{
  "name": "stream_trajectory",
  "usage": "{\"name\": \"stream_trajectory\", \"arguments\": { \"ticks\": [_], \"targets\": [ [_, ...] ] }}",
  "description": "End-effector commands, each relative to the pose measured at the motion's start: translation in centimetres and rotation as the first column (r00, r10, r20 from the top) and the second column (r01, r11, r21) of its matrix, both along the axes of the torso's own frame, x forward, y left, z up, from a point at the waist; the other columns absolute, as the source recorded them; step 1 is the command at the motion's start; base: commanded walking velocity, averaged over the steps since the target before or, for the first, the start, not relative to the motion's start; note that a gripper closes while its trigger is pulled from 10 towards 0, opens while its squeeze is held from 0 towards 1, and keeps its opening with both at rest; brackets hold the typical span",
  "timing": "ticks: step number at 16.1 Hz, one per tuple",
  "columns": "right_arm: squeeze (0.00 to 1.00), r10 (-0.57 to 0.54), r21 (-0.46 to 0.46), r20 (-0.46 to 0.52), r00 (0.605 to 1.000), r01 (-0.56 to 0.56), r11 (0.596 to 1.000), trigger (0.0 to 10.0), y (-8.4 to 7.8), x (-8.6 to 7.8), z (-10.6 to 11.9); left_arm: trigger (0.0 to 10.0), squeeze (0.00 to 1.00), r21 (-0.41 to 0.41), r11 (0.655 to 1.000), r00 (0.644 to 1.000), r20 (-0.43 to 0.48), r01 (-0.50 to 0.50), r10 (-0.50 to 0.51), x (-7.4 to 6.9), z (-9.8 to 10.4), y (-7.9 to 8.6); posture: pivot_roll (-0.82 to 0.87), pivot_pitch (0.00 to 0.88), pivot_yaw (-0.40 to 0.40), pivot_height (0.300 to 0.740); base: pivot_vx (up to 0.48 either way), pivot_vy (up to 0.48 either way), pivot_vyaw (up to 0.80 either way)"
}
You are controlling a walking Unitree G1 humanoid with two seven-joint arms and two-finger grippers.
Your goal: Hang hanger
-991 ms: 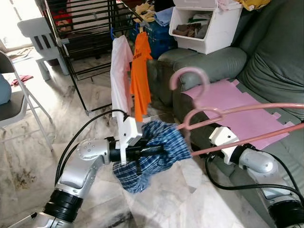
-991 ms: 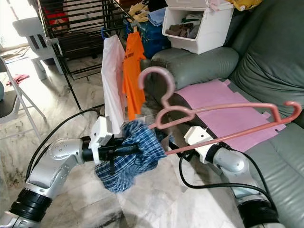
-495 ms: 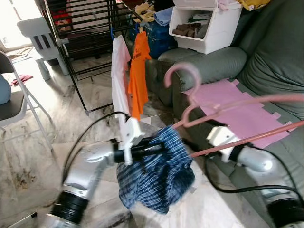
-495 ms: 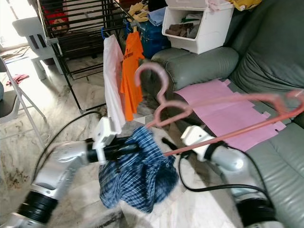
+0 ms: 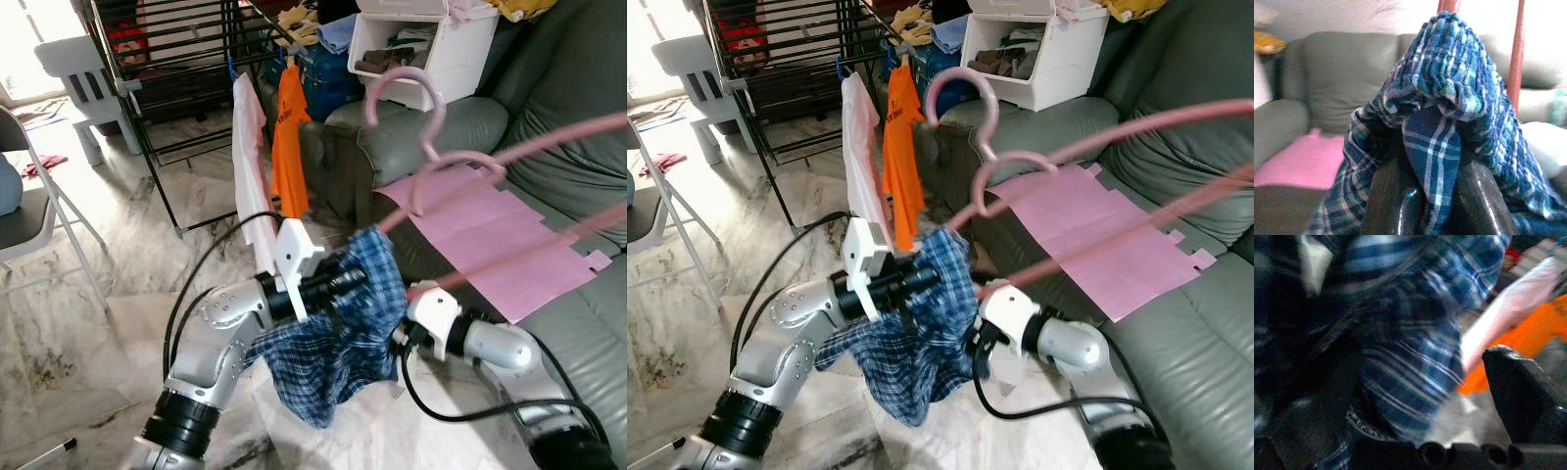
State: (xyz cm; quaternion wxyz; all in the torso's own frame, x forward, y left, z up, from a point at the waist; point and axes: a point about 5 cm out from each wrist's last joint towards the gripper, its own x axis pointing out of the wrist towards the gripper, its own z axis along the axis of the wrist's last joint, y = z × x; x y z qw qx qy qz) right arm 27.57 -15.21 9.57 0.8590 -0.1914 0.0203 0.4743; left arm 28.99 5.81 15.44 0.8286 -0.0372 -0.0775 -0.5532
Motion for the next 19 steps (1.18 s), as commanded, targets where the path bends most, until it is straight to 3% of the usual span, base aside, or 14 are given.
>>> {"name": "stream_trajectory", "arguments": {
  "ticks": [1,2,3,5,6,8,11,15,16,19],
  "targets": [
    [0.00,0.040,0.026,-0.021,0.999,-0.040,0.999,10.0,0.3,-0.2,0.6,0.2,0.00,0.011,0.998,0.997,0.047,-0.063,0.062,0.7,0.6,0.6,-0.14,0.000,0.051,0.740,0.000,0.000,0.00],
    [0.00,0.043,0.035,-0.043,0.998,-0.041,0.999,10.0,0.3,-0.3,0.5,0.2,0.00,0.002,0.996,0.995,0.053,-0.088,0.088,1.0,0.8,0.7,-0.14,0.000,0.051,0.740,0.000,0.000,0.00],
    [0.00,0.043,0.048,-0.061,0.997,-0.040,0.998,10.0,0.3,-0.4,0.4,1.9,0.00,-0.006,0.991,0.989,0.070,-0.131,0.132,1.4,1.2,0.7,-0.13,0.000,0.051,0.740,0.000,0.000,0.00],
    [0.00,0.065,0.087,-0.101,0.993,-0.056,0.995,10.0,0.7,-0.6,0.3,2.0,0.00,-0.022,0.983,0.979,0.087,-0.181,0.182,1.8,1.5,0.9,-0.13,0.000,0.052,0.740,0.000,0.000,0.00],
    [0.00,0.059,0.107,-0.114,0.992,-0.047,0.993,10.0,0.9,-0.6,0.3,0.4,0.00,-0.048,0.979,0.976,0.084,-0.199,0.202,2.0,1.9,1.0,-0.13,0.000,0.053,0.740,0.000,0.000,0.00],
    [0.00,0.044,0.126,-0.126,0.991,-0.028,0.992,10.0,0.9,-0.5,0.3,0.0,0.00,-0.060,0.980,0.976,0.096,-0.189,0.194,2.0,2.3,0.9,-0.13,0.000,0.049,0.740,0.000,0.000,0.00],
    [0.00,-0.010,0.210,-0.121,0.993,0.036,0.977,10.0,0.9,0.5,1.5,0.0,0.00,-0.038,0.979,0.970,0.132,-0.200,0.204,1.8,2.0,0.8,-0.13,0.000,0.051,0.740,0.000,0.000,0.00],
    [0.00,0.009,0.207,-0.122,0.992,0.016,0.978,10.0,1.4,0.5,1.5,0.8,0.00,0.007,0.977,0.965,0.159,-0.213,0.209,1.6,1.0,0.9,-0.13,0.000,0.053,0.740,0.000,0.000,0.00],
    [0.00,0.004,0.202,-0.122,0.993,0.021,0.979,10.0,1.4,0.5,1.4,0.0,0.00,-0.013,0.981,0.969,0.151,-0.196,0.195,1.4,1.3,0.7,-0.13,0.000,0.053,0.740,0.000,0.000,0.00],
    [0.00,-0.068,0.159,-0.082,0.994,0.080,0.984,10.0,0.9,1.3,1.2,0.0,0.00,-0.115,0.992,0.993,0.098,-0.060,0.071,0.1,3.1,0.1,-0.13,0.000,0.049,0.740,0.000,0.000,0.00]
  ]
}}
